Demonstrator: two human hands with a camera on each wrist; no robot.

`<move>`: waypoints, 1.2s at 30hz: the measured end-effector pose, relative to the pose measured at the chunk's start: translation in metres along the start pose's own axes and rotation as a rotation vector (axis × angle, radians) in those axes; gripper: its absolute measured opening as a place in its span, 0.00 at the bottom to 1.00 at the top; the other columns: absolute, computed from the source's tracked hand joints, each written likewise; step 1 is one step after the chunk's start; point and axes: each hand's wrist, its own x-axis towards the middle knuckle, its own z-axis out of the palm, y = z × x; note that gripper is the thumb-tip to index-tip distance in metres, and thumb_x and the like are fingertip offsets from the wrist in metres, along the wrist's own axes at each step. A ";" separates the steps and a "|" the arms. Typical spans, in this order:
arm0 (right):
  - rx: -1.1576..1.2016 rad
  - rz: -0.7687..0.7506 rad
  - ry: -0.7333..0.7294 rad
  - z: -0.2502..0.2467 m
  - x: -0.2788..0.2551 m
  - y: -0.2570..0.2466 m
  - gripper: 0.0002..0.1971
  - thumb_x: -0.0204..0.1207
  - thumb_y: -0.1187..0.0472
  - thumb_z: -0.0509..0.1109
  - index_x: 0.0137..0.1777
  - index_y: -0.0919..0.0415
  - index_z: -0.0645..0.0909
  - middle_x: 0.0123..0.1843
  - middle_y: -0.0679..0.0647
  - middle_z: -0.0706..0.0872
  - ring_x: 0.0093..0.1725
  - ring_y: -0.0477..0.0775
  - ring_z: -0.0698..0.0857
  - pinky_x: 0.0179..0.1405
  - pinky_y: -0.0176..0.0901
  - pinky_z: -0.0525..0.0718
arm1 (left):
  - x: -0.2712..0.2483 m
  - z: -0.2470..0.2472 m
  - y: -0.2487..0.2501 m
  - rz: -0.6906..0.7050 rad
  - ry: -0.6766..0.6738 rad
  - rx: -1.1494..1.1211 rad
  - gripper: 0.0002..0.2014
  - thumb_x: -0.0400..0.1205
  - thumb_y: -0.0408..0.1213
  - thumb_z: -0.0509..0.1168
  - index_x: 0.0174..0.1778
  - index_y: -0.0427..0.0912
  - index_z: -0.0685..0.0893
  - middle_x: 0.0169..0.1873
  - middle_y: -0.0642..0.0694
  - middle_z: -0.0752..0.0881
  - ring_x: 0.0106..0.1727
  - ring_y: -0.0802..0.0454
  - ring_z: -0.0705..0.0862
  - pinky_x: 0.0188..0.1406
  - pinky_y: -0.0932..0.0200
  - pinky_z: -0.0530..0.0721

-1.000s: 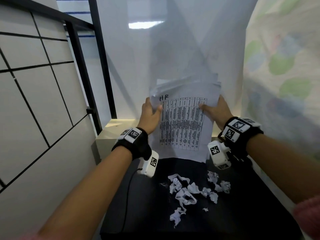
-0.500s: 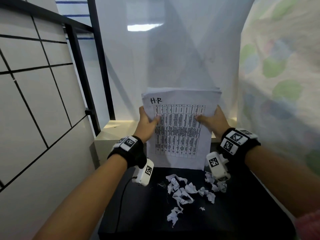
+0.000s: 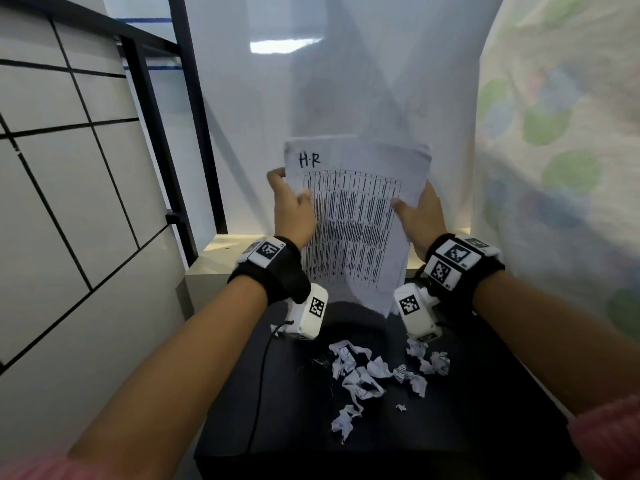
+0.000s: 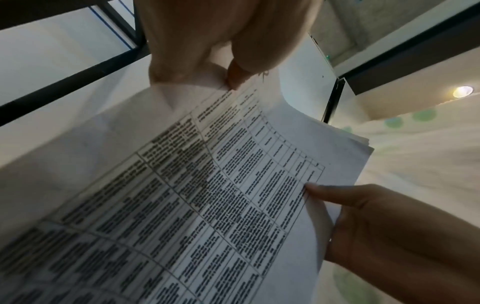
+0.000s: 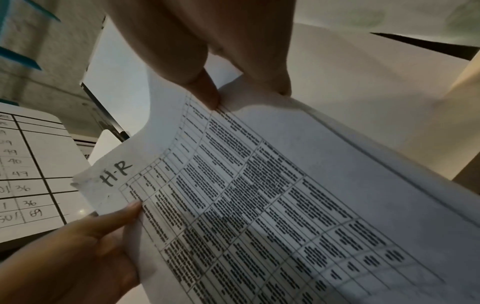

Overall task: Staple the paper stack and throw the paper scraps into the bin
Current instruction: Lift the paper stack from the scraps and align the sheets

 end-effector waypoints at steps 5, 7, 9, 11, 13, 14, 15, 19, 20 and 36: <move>-0.023 0.084 -0.020 -0.012 -0.012 0.007 0.26 0.71 0.70 0.73 0.67 0.65 0.68 0.61 0.61 0.81 0.61 0.61 0.83 0.65 0.59 0.82 | -0.012 -0.007 -0.016 0.022 -0.098 -0.077 0.26 0.82 0.22 0.55 0.73 0.40 0.54 0.69 0.38 0.72 0.57 0.54 0.79 0.39 0.82 0.82; -0.014 0.114 -0.018 -0.013 -0.013 0.012 0.25 0.68 0.71 0.74 0.63 0.64 0.69 0.60 0.61 0.82 0.59 0.63 0.83 0.63 0.61 0.83 | -0.013 -0.009 -0.019 0.036 -0.126 -0.075 0.28 0.82 0.20 0.54 0.76 0.38 0.53 0.70 0.38 0.72 0.58 0.54 0.77 0.39 0.84 0.81; -0.011 0.150 -0.040 -0.012 -0.010 0.013 0.24 0.66 0.72 0.75 0.59 0.62 0.70 0.59 0.62 0.83 0.58 0.64 0.84 0.62 0.63 0.83 | -0.010 -0.009 -0.020 0.018 -0.140 -0.083 0.27 0.83 0.19 0.52 0.76 0.39 0.53 0.65 0.41 0.74 0.47 0.60 0.79 0.33 0.83 0.81; 0.004 0.190 -0.076 -0.011 -0.004 0.017 0.27 0.61 0.69 0.77 0.60 0.64 0.73 0.60 0.65 0.84 0.58 0.66 0.85 0.60 0.65 0.84 | -0.008 -0.009 -0.022 -0.038 -0.138 -0.075 0.27 0.83 0.20 0.51 0.76 0.39 0.53 0.61 0.45 0.74 0.42 0.65 0.78 0.31 0.82 0.80; 0.023 0.224 -0.083 -0.013 0.002 0.022 0.31 0.56 0.68 0.77 0.62 0.68 0.75 0.59 0.67 0.85 0.57 0.67 0.86 0.60 0.67 0.84 | -0.007 -0.010 -0.022 -0.044 -0.143 -0.058 0.29 0.82 0.22 0.54 0.77 0.39 0.52 0.64 0.44 0.71 0.52 0.59 0.80 0.49 0.75 0.81; 0.033 0.239 -0.090 -0.013 0.002 0.022 0.30 0.56 0.69 0.76 0.62 0.70 0.76 0.58 0.68 0.86 0.57 0.68 0.86 0.60 0.67 0.84 | -0.007 -0.011 -0.021 -0.007 -0.105 0.003 0.31 0.81 0.24 0.57 0.79 0.40 0.52 0.67 0.43 0.69 0.62 0.55 0.76 0.61 0.68 0.77; 0.032 0.251 -0.099 -0.014 0.002 0.021 0.28 0.59 0.71 0.76 0.62 0.71 0.78 0.58 0.69 0.86 0.57 0.69 0.86 0.61 0.67 0.83 | -0.008 -0.012 -0.018 0.064 -0.027 0.131 0.34 0.80 0.27 0.60 0.80 0.41 0.52 0.69 0.41 0.66 0.67 0.53 0.70 0.68 0.63 0.69; -0.009 0.262 -0.114 -0.014 -0.001 0.018 0.20 0.64 0.75 0.74 0.58 0.75 0.79 0.57 0.73 0.85 0.57 0.72 0.85 0.61 0.66 0.83 | -0.010 -0.015 0.015 0.536 0.155 0.768 0.42 0.76 0.36 0.61 0.83 0.44 0.47 0.82 0.40 0.50 0.83 0.42 0.50 0.79 0.35 0.43; -0.015 0.263 -0.117 -0.015 0.000 0.019 0.20 0.64 0.75 0.74 0.58 0.75 0.79 0.56 0.73 0.86 0.56 0.72 0.86 0.61 0.67 0.83 | -0.008 -0.014 0.021 0.615 0.096 0.893 0.42 0.76 0.37 0.61 0.83 0.45 0.45 0.83 0.43 0.46 0.85 0.42 0.46 0.77 0.33 0.36; -0.021 0.232 -0.094 -0.015 -0.005 0.019 0.11 0.67 0.74 0.70 0.50 0.70 0.82 0.46 0.63 0.85 0.44 0.59 0.83 0.34 0.41 0.82 | 0.012 -0.029 0.016 0.371 0.171 0.754 0.45 0.72 0.50 0.70 0.82 0.51 0.52 0.80 0.42 0.60 0.82 0.43 0.57 0.78 0.31 0.45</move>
